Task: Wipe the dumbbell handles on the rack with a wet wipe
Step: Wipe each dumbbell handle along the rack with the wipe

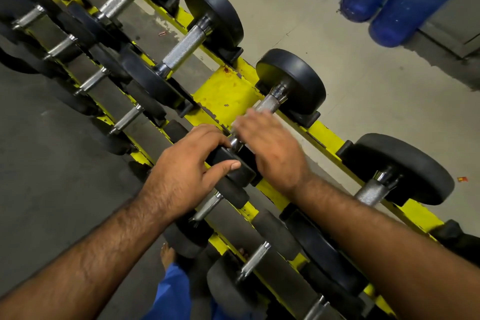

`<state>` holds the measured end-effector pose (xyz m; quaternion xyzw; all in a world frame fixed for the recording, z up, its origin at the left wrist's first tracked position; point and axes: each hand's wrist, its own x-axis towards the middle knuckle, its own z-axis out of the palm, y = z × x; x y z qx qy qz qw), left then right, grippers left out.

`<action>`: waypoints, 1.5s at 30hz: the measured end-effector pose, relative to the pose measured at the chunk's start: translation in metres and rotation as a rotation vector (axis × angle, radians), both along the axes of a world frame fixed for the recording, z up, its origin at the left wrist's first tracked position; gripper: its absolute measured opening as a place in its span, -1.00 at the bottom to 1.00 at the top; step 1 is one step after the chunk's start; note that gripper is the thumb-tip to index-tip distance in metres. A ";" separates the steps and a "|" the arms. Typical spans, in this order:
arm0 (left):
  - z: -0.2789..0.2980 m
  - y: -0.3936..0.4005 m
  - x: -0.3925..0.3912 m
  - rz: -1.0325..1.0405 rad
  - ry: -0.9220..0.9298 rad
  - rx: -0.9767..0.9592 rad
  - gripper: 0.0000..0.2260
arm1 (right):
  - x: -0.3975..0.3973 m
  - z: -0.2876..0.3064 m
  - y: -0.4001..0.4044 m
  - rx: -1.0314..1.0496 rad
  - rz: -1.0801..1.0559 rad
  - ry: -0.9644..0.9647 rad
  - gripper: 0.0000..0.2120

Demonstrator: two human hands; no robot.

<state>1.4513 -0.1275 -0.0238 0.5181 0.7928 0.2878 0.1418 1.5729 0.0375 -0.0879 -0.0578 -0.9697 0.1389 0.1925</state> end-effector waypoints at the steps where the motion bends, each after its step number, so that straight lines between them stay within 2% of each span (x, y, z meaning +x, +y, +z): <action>1: 0.000 0.000 -0.001 0.000 0.001 0.010 -0.61 | 0.002 0.000 -0.001 0.012 0.099 -0.023 -0.65; 3: -0.001 -0.001 -0.001 0.003 -0.007 0.025 -0.63 | 0.003 0.006 0.019 0.030 0.135 -0.037 -0.64; 6: -0.003 -0.001 -0.001 0.009 -0.026 0.040 -0.65 | 0.000 0.011 0.036 -0.016 -0.046 0.015 -0.60; 9: -0.004 0.000 0.000 -0.001 -0.018 0.028 -0.61 | -0.001 0.004 0.004 0.000 0.154 -0.077 -0.68; 11: -0.005 0.000 -0.001 -0.009 -0.023 0.027 -0.60 | -0.001 0.009 0.010 0.032 0.263 -0.095 -0.68; 15: -0.006 -0.001 -0.002 -0.001 -0.066 0.062 -0.64 | -0.002 0.008 0.023 0.027 0.071 0.005 -0.67; 19: -0.006 0.000 0.001 -0.020 -0.030 0.048 -0.62 | 0.000 0.006 0.010 0.065 0.279 -0.061 -0.70; 20: -0.006 0.000 0.002 -0.012 -0.038 0.053 -0.63 | -0.001 0.011 0.021 0.078 0.258 -0.059 -0.68; 23: -0.007 -0.001 0.004 0.008 -0.041 0.060 -0.65 | 0.001 0.014 0.037 0.048 0.007 -0.004 -0.61; 24: -0.007 -0.001 0.005 0.008 -0.026 0.058 -0.64 | 0.001 0.009 0.025 0.046 0.004 -0.028 -0.60; 26: -0.006 0.000 0.008 0.002 -0.005 0.052 -0.62 | 0.006 0.000 0.003 0.062 0.151 -0.082 -0.63; 28: -0.005 0.000 0.008 0.000 -0.011 0.059 -0.62 | 0.007 0.004 0.012 0.089 0.221 -0.083 -0.67; 32: -0.005 0.000 0.008 0.019 -0.007 0.056 -0.64 | 0.003 0.004 0.023 0.041 -0.101 0.004 -0.63; 36: -0.002 0.002 0.010 0.020 0.007 0.018 -0.62 | 0.007 -0.002 0.003 0.083 0.096 -0.077 -0.62; 38: 0.000 0.002 0.012 0.025 0.021 -0.003 -0.61 | 0.008 0.004 0.023 0.136 0.009 -0.038 -0.61; 41: 0.001 0.002 0.013 0.024 0.041 -0.023 -0.60 | 0.003 0.008 0.013 0.084 -0.177 -0.011 -0.55; 43: 0.002 0.003 0.014 0.022 0.065 -0.037 -0.59 | 0.006 0.006 0.003 0.104 -0.074 -0.049 -0.62; 45: 0.002 0.003 0.015 0.022 0.082 -0.052 -0.59 | 0.007 0.010 0.016 0.136 -0.013 -0.087 -0.57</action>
